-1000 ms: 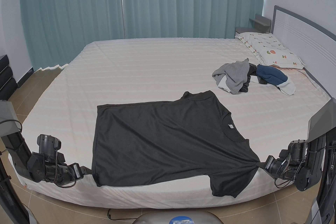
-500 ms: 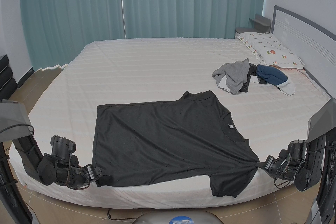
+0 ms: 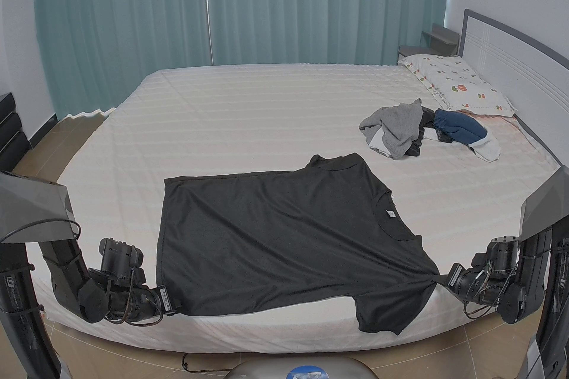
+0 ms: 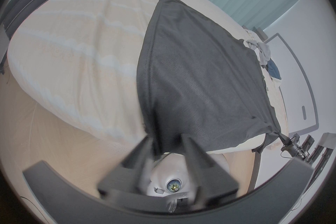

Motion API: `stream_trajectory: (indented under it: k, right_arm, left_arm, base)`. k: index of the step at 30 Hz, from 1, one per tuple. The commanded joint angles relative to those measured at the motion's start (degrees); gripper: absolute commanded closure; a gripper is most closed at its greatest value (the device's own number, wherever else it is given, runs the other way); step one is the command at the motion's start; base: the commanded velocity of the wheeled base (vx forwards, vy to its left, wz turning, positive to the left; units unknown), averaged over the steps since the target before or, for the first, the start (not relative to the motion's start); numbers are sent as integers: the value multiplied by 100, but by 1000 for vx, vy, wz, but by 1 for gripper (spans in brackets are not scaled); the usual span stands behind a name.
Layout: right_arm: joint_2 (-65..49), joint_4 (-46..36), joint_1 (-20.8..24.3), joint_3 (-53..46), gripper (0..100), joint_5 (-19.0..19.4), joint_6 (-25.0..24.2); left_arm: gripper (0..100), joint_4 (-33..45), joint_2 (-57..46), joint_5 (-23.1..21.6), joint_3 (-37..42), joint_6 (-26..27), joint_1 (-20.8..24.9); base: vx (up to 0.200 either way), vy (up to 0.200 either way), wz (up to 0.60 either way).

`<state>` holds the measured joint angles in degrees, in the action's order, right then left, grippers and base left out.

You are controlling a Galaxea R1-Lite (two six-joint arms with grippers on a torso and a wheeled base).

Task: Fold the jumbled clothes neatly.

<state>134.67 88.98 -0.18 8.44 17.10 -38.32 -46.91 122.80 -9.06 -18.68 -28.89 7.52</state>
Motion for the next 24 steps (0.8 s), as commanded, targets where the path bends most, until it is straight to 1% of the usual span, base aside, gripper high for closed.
stream_trajectory:
  k: [1,2,3,5,6,9,17,21,22,24]
  right_arm:
    - [-20,67,1,0,100,4,-1]
    - [-20,67,1,0,100,4,-1]
    - [-46,67,9,-17,100,4,-1]
    - [-55,67,9,-26,100,4,-1]
    - [-116,67,18,-70,100,4,-1]
    - [-213,67,27,-132,100,4,-1]
    - [-354,67,27,-404,100,4,70]
    - [-354,67,27,-510,100,4,123]
    - [-336,67,27,-580,100,4,298]
    - [-310,67,27,-624,100,12,474]
  left_arm:
    - [100,15,-1,53,92,68,-242]
    - [100,15,-1,53,92,68,-242]
    - [100,15,-142,62,277,332,-427]
    - [100,15,-168,62,303,375,-453]
    - [100,24,-344,53,444,701,-664]
    - [100,129,-502,53,497,876,-831]
    - [100,1158,-1135,53,444,1167,-796]
    - [100,1413,-1214,53,391,1263,-831]
    - [100,1439,-1161,53,356,1263,-831]
    - [100,1413,-1047,44,321,1263,-822]
  base:
    - [0,0,0]
    - [0,0,0]
    - [0,0,0]
    - [0,0,0]
    - [0,0,0]
    - [0,0,0]
    - [0,0,0]
    - [0,0,0]
    - [0,0,0]
    - [0,0,0]
